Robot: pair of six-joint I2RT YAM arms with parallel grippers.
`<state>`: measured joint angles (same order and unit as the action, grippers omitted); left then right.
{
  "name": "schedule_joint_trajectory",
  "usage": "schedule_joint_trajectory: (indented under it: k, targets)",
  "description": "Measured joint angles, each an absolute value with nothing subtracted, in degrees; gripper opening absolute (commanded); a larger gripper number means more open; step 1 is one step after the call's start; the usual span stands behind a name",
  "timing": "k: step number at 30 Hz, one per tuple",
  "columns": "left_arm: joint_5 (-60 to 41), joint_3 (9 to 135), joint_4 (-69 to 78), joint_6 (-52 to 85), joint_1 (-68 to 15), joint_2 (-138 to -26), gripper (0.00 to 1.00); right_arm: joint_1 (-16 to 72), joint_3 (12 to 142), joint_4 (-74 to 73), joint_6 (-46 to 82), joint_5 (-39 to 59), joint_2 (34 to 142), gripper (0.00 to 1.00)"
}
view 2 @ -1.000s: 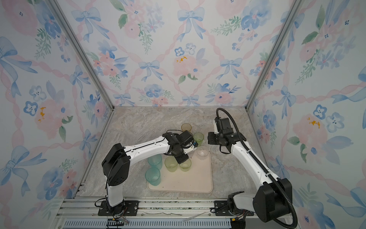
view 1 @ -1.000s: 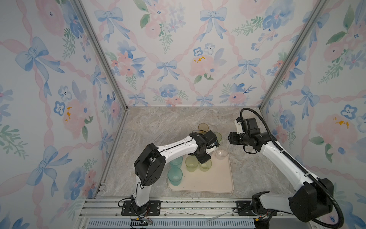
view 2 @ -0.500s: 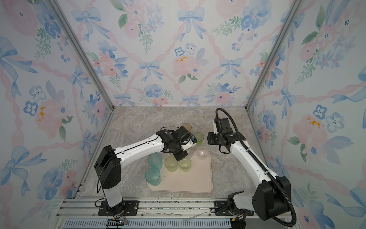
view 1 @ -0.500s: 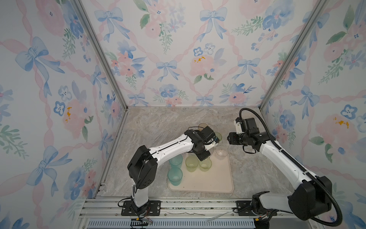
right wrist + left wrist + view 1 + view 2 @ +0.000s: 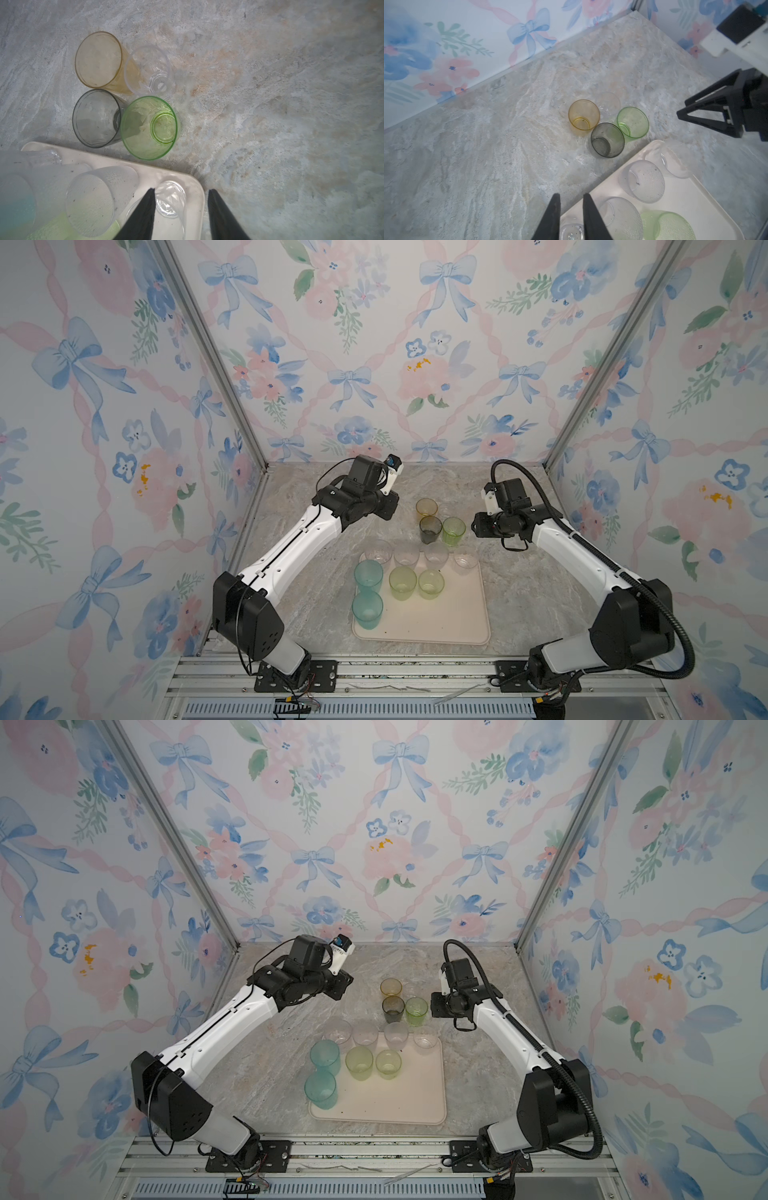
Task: Place the glasses into the tray
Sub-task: 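Lower the right gripper onto the bright green cup rim while the left hovers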
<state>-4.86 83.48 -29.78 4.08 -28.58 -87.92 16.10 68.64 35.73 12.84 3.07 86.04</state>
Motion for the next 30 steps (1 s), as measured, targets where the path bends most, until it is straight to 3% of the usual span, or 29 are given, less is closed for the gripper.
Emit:
schedule_joint_trajectory:
  k: [10, 30]
  targets:
    - [-5.76, 72.20, -16.73, 11.51, -21.54, -87.42, 0.23, 16.12, 75.18, 35.97, 12.38, 3.92, 95.92, 0.37]
    - [-8.88, 71.13, -11.79, 12.75, -20.18, -87.59, 0.23, 16.69, 81.38, 37.43, 11.07, 3.88, 105.36, 0.25]
